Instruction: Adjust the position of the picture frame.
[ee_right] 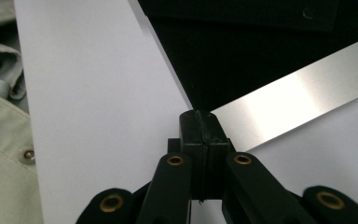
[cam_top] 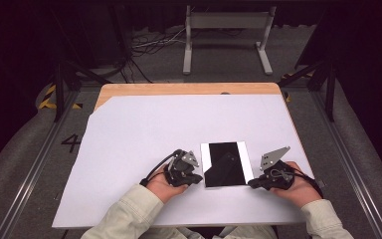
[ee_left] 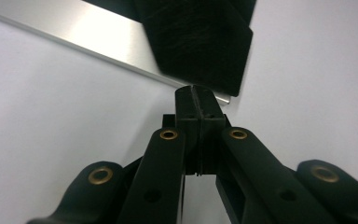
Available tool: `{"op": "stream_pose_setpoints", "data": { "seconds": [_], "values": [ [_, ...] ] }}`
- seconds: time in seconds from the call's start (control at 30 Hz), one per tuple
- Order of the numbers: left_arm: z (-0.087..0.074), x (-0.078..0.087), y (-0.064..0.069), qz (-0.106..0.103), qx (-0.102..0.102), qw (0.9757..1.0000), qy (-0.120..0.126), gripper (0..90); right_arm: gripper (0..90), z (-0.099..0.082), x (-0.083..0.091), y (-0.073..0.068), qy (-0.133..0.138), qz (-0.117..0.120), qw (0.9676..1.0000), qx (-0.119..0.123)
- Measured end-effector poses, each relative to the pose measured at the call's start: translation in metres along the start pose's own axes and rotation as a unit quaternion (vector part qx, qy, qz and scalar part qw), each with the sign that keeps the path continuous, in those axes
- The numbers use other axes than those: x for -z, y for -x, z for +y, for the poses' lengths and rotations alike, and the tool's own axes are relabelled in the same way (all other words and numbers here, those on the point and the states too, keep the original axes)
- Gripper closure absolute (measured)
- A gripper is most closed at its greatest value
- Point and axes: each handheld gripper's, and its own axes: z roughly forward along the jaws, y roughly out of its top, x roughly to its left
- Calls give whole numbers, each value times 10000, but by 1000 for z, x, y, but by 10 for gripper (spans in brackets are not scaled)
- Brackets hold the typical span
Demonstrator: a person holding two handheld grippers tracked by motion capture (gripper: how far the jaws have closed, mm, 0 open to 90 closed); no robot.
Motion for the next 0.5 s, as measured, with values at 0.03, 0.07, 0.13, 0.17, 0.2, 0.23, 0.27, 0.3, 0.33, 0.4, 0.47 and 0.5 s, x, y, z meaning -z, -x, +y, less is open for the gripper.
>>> {"op": "stream_pose_setpoints", "data": {
  "seconds": [0.03, 0.07, 0.13, 0.17, 0.2, 0.23, 0.27, 0.3, 0.33, 0.4, 0.47, 0.5],
  "values": [
    [0, 0, 0, 0, 0, 10000, 0, 900, 900, 0, -1, 0, -114, -68, 9999, 32],
    [-1, 1, -1, 24, 59, 10000, 35, 900, 900, 0, -1, 0, -114, -68, 9999, 32],
    [-3, 4, -5, 74, 137, 9999, 76, 900, 900, 0, -4, 1, -232, -143, 9996, -11],
    [-4, 5, -6, 92, 166, 9998, 104, 900, 900, 0, -4, 2, -240, -144, 9996, 3],
    [-5, 6, -8, 147, 172, 9997, 113, 899, 900, 0, -4, 2, -248, -159, 9996, -16],
    [-5, 6, -8, 147, 172, 9997, 113, 899, 900, 1, -4, 3, -269, -258, 9993, -25],
    [-7, 7, -10, 134, 234, 9995, 143, 899, 900, 1, -3, 4, -280, -369, 9989, -33],
    [-8, 8, -11, 163, 241, 9994, 166, 898, 900, 1, -3, 6, -286, -469, 9985, -71],
    [-9, 9, -12, 185, 262, 9993, 172, 896, 900, 1, -3, 7, -274, -536, 9981, -101],
    [-10, 12, -13, 243, 310, 9989, 234, 895, 900, 1, -3, 9, -241, -610, 9977, -166],
    [-12, 14, -14, 291, 350, 9986, 276, 891, 900, 2, -4, 12, -185, -739, 9968, -250],
    [-13, 16, -16, 322, 369, 9984, 295, 890, 900, 3, -5, 12, -179, -795, 9963, -276]
  ]
}}
